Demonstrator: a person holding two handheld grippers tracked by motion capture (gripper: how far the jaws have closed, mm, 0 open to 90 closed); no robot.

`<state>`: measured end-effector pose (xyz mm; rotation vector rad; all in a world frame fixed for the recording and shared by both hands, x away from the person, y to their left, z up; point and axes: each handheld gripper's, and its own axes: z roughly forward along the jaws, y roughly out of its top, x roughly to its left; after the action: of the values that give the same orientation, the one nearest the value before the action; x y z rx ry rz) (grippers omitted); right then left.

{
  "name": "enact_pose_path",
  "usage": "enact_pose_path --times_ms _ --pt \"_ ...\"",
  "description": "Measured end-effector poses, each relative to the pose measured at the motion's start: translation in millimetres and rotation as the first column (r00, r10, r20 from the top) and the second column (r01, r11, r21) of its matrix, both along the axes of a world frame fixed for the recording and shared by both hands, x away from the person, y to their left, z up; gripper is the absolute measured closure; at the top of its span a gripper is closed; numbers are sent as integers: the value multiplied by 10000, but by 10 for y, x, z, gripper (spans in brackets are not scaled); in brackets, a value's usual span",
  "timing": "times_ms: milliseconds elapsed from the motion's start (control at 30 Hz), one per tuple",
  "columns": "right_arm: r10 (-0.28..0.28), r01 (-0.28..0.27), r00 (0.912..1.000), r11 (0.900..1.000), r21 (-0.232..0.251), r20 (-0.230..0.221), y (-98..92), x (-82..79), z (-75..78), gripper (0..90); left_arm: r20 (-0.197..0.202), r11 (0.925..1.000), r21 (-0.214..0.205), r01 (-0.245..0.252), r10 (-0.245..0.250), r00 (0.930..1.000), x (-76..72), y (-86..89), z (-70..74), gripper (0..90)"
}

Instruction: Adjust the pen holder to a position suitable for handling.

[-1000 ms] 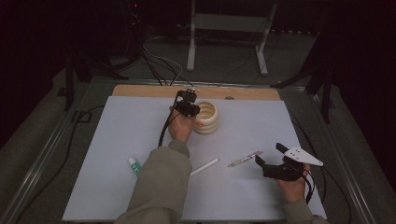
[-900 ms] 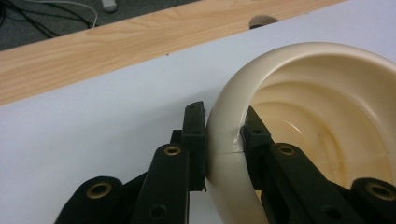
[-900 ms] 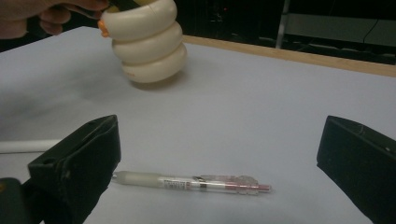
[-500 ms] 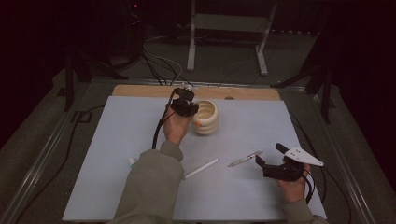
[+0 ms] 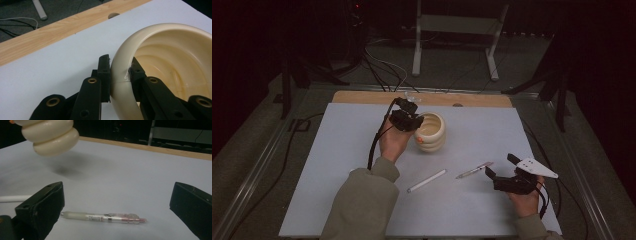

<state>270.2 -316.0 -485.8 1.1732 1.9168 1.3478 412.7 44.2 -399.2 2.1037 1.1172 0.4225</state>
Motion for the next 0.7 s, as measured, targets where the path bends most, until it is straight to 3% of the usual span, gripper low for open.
enact_pose_path --times_ms 333,600,700 --pt "25 -25 10000 10000 -33 -44 7 6 -8 3 -339 9995 291 -116 125 9993 -128 161 -130 777" --pt "26 -26 10000 10000 -16 -51 9 6 -8 3 -612 9995 270 -178 194 9979 -213 240 -251 777" --pt "32 -32 10000 10000 -28 -68 12 7 -10 3 -651 9986 491 -211 243 9976 -231 252 -308 776"
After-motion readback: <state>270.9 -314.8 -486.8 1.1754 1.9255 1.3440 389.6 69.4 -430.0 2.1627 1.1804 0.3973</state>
